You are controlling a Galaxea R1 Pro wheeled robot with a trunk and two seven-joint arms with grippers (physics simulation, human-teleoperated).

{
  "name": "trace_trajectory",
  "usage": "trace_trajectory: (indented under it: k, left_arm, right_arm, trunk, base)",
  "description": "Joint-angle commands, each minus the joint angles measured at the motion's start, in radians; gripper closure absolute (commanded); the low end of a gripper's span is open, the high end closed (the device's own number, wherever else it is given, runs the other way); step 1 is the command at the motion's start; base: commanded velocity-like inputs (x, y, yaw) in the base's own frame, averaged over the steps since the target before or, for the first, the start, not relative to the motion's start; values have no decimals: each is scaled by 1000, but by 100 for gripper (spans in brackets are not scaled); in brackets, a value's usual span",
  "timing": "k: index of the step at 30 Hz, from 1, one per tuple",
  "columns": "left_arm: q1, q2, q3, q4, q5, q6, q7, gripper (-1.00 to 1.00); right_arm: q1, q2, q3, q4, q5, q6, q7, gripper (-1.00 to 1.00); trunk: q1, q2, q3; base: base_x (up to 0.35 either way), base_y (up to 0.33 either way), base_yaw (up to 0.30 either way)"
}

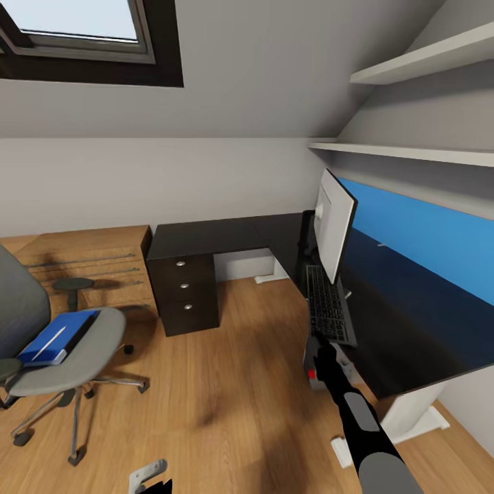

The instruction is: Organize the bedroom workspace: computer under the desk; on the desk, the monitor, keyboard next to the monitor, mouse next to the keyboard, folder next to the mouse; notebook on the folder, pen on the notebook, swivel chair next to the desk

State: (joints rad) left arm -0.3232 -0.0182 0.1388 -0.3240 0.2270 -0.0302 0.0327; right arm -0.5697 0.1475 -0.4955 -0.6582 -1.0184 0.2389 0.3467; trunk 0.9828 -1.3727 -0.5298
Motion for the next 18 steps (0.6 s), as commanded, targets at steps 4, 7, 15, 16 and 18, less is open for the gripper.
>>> trace_trajectory:
  k: [4, 7, 15, 16, 18]
  left_arm:
    - [-1, 0, -1, 0, 9, -2, 1, -100]
    - [-1, 0, -1, 0, 9, -2, 1, -100]
    - [-1, -1, -1, 0, 11, -2, 1, -100]
    - [-1, -1, -1, 0, 11, -2, 1, -100]
    - [-1, -2, -1, 0, 11, -2, 1, -100]
  right_arm:
    - [-1, 0, -6, -1, -8, -15, 3, -100]
    - [-1, -1, -6, -1, -8, -44, 3, -100]
    - [-1, -4, -6, -1, -9, -84, 3, -100]
    - [-1, -4, -6, -1, -9, -85, 4, -100]
    - [-1, -5, -6, -1, -9, -87, 4, -100]
  trunk:
    - [0, -1, -1]
    - [0, -1, -1]
    - [0, -1, -1]
    - [0, -1, -1]
    - [0, -1, -1]
  base:
    - [57, 0, 0]
    - [22, 0, 0]
    - [7, 0, 0]
    - [2, 0, 0]
    - [1, 0, 0]
